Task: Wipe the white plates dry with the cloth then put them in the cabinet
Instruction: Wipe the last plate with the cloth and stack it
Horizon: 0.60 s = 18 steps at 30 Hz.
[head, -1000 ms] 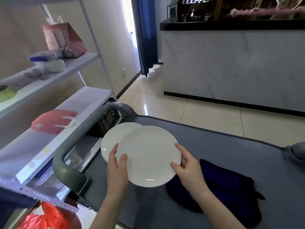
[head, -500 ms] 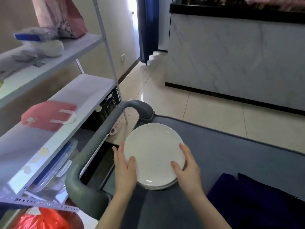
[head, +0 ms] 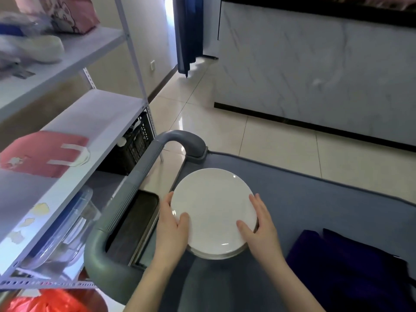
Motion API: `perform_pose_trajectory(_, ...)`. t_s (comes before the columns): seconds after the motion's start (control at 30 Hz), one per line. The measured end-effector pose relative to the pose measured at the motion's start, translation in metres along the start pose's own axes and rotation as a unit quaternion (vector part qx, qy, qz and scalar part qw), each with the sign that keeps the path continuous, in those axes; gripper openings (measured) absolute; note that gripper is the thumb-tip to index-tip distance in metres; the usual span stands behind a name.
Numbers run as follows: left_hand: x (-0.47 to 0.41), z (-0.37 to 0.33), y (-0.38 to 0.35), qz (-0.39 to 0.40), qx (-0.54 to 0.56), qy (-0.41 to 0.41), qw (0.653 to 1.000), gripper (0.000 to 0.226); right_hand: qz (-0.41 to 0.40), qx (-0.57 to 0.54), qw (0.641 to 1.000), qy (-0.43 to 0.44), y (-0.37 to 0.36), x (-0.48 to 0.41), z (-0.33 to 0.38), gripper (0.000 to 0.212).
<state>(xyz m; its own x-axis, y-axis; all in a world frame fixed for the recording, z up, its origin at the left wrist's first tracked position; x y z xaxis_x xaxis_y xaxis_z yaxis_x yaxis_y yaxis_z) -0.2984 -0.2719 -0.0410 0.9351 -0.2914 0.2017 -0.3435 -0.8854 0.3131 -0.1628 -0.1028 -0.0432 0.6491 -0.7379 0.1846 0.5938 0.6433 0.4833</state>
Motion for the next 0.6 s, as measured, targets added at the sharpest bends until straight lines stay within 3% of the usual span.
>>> perform_pose_trajectory(0.1, -0.012, -0.004, 0.010, 0.032, -0.027, 0.006, 0.999, 0.056, -0.015, -0.006, 0.999, -0.043, 0.007, -0.009, 0.005, 0.077)
perform_pose_trajectory(0.23, -0.018, -0.011, 0.012, 0.068, -0.091, -0.030, 0.993, 0.051, -0.007, 0.074, 0.995, -0.062, 0.009, -0.016, 0.013, 0.047)
perform_pose_trajectory(0.33, -0.016, -0.012, 0.011, 0.069, -0.140, -0.059, 0.986, 0.058, 0.000, 0.122, 0.990, -0.071, 0.005, -0.016, 0.017, 0.046)
perform_pose_trajectory(0.6, -0.013, 0.000, 0.007, 0.066, -0.117, 0.004, 0.991, 0.063, -0.037, 0.087, 0.993, -0.074, 0.003, -0.009, 0.024, 0.030)
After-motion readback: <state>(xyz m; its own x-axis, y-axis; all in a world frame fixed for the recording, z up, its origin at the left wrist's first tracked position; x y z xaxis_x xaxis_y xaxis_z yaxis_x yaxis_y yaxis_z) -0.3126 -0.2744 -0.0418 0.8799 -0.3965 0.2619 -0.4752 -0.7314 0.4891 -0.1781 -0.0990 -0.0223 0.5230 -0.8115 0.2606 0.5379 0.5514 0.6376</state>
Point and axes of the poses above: each hand's wrist, its own x-axis away from the middle knuckle, its own y-axis out of the back of the hand, z = x × y, the point moved 3 cm from there along -x, towards the middle knuckle, and after that the axes turned 3 degrees about -z, right-handed, at the moved point
